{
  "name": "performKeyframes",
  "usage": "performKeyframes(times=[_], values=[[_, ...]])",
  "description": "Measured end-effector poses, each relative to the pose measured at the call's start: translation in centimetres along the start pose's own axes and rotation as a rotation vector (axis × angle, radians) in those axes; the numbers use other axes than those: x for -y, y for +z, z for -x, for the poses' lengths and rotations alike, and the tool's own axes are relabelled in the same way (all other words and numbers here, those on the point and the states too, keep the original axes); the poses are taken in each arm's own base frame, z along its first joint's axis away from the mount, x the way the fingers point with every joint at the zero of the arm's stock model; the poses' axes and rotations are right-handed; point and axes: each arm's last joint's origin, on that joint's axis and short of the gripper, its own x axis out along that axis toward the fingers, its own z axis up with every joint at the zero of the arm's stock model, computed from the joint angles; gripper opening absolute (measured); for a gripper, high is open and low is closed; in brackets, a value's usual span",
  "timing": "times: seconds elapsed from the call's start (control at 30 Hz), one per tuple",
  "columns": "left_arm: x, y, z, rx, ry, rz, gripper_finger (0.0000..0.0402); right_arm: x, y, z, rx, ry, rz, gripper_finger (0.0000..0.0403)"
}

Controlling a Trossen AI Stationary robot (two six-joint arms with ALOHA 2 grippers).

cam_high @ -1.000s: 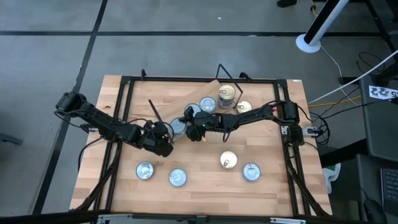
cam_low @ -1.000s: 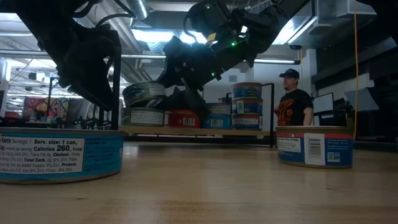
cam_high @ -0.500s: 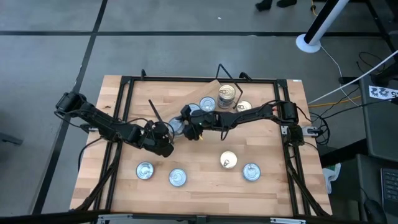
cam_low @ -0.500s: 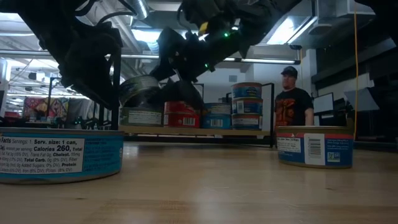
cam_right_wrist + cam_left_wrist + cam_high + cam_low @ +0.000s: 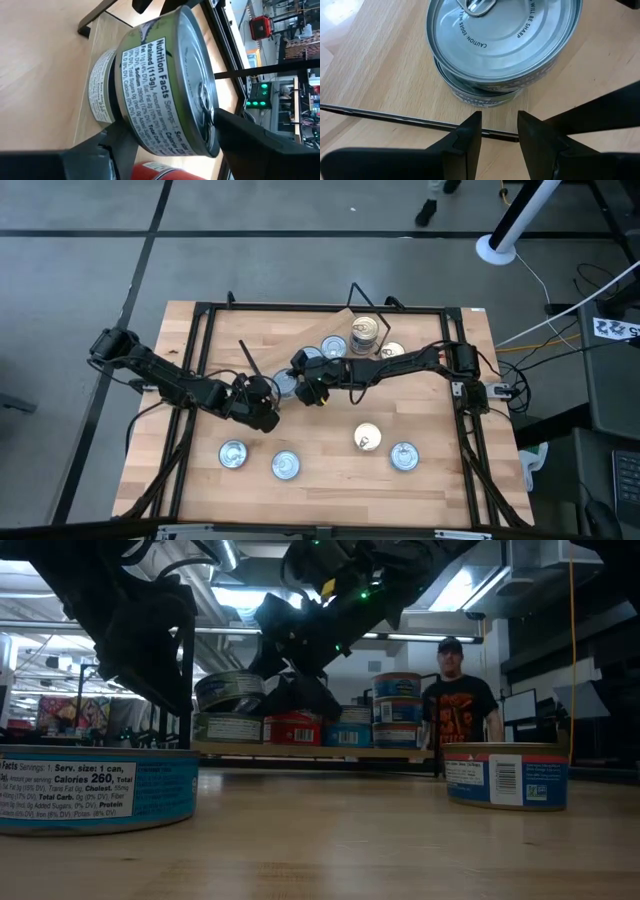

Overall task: Stack canned seafood by type on shelf
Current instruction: Stack the green tuna can on top of the green tuna can on the shelf

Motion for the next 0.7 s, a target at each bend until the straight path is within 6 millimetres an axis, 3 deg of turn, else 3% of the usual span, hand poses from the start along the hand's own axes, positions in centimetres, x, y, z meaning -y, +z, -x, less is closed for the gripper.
performKeyframes(times=[0.4, 0.7], values=[[0.0, 0.0, 0.0, 0.001, -0.001, 0.006, 0.012, 1.6, 0.8, 0.5, -0.016, 0.027, 0.01, 0.025], [0.0, 0.0, 0.0, 0.001, -0.001, 0.006, 0.012, 1.7, -0.2, 0.5, -0.057, 0.084, 0.039, 0.025]])
